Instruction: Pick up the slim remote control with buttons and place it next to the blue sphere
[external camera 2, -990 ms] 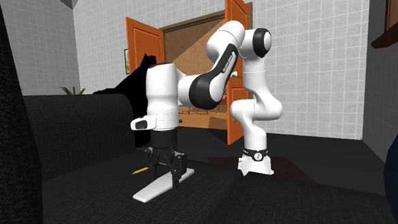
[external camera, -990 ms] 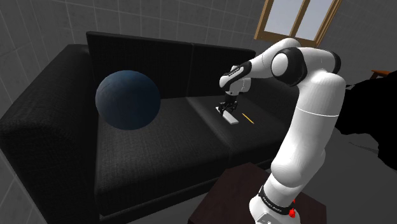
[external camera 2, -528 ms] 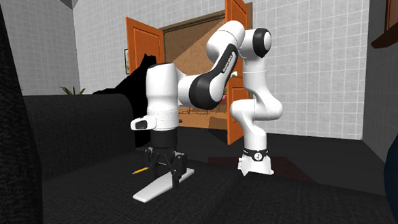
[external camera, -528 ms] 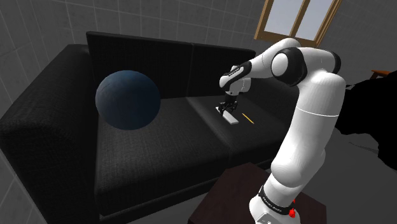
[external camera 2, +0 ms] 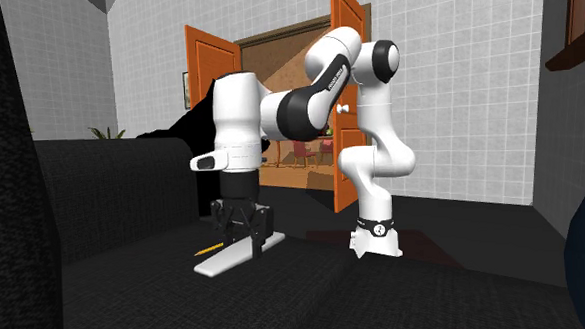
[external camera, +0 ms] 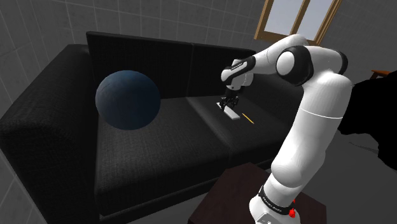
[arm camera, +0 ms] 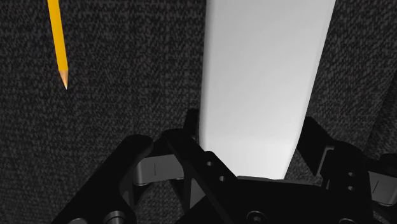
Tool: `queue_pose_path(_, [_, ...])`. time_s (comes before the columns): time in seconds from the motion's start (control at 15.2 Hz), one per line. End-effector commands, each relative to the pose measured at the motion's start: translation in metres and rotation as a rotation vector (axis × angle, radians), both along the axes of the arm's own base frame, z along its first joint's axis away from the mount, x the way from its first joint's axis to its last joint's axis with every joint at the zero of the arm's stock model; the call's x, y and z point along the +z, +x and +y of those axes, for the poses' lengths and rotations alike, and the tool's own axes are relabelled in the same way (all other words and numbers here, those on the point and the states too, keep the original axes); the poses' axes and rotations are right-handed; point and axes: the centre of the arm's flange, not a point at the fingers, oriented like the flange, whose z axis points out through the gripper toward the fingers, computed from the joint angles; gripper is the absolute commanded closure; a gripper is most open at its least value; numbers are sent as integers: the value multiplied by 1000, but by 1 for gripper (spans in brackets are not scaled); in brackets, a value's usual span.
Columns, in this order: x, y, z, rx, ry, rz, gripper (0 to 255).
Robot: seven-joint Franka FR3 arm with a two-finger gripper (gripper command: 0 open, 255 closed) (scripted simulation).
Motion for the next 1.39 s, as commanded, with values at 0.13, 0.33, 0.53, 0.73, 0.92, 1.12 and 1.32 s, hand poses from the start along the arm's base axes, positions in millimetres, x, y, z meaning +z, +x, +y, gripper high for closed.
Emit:
queue_pose_path(0.13, [21,-1,0,0,0,0,255])
queue_pose_path(0.33, [37,-1,0,0,0,0,255])
queue_pose_path(0.53, [53,-1,0,0,0,0,255])
queue_pose_path(0.73, [69,-1,0,0,0,0,255])
queue_pose_path(0.92, [85,-1,0,0,0,0,255])
queue_pose_path(1.12, [101,-1,0,0,0,0,255])
queue_pose_path(1.32, [116,-1,0,0,0,0,255])
